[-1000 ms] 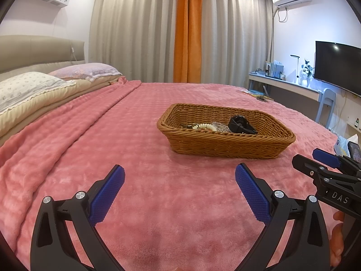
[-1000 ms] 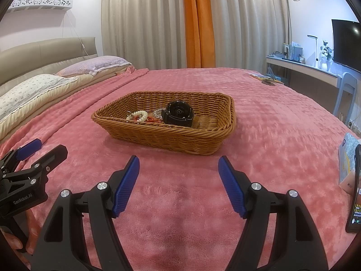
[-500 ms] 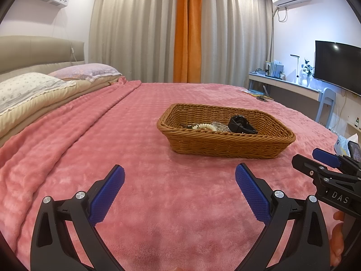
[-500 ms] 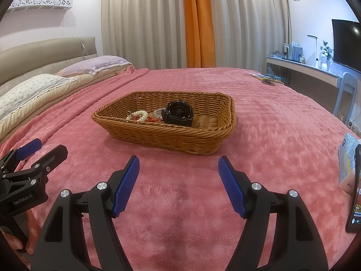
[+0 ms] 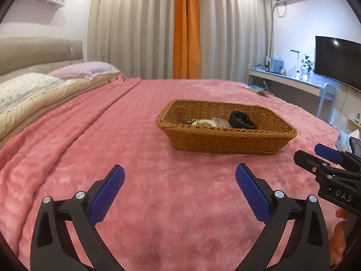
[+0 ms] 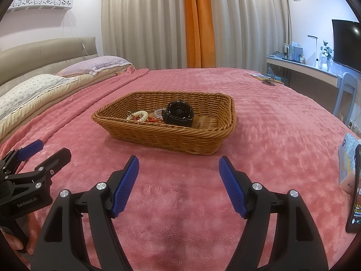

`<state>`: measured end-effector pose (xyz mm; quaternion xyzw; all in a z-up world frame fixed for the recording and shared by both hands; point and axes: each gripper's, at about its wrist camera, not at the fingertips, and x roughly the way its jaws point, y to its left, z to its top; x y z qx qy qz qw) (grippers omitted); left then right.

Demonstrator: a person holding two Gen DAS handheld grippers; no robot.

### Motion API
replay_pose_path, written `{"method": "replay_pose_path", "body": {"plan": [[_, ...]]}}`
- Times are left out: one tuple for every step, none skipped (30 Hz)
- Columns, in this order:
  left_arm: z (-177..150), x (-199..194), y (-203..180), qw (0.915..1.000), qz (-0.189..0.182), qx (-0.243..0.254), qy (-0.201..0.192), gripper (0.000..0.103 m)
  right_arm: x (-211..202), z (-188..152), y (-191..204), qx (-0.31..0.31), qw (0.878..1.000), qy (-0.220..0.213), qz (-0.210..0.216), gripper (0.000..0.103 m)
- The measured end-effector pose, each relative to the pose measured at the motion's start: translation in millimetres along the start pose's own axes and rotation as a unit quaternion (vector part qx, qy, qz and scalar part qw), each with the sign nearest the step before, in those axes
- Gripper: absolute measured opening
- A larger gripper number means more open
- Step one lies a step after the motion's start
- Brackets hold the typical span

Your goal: Organize jewelry

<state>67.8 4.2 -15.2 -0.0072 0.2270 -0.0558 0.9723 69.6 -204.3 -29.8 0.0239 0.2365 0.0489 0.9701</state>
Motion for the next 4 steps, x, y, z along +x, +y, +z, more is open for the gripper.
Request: {"method": "replay_pose_path", "body": {"plan": [[-0.3,-0.5,4.0,1.0000,-0.002,-0.005,0.001,0.095,0.0,0.0,0.0,0.000,1.000,0.000,0.000,0.070],[0.9,0.3,4.1,1.0000,-0.002,-0.008,0.001,0.095,0.0,-0.1,0.0,0.000,1.000,0.000,0.000,0.070],[-0.1,-1.3,8.0,0.9999,-0.003,-0.012,0.000,0.095,-0.1,0.0,0.1,0.000,1.000,0.000,0.000,0.070],[1.6,-0.5,8.1,0.9999,-0.004,-0.013,0.000,0.095,-0.1,0.0,0.1,0.000,1.000,0.000,0.000,0.070]]}}
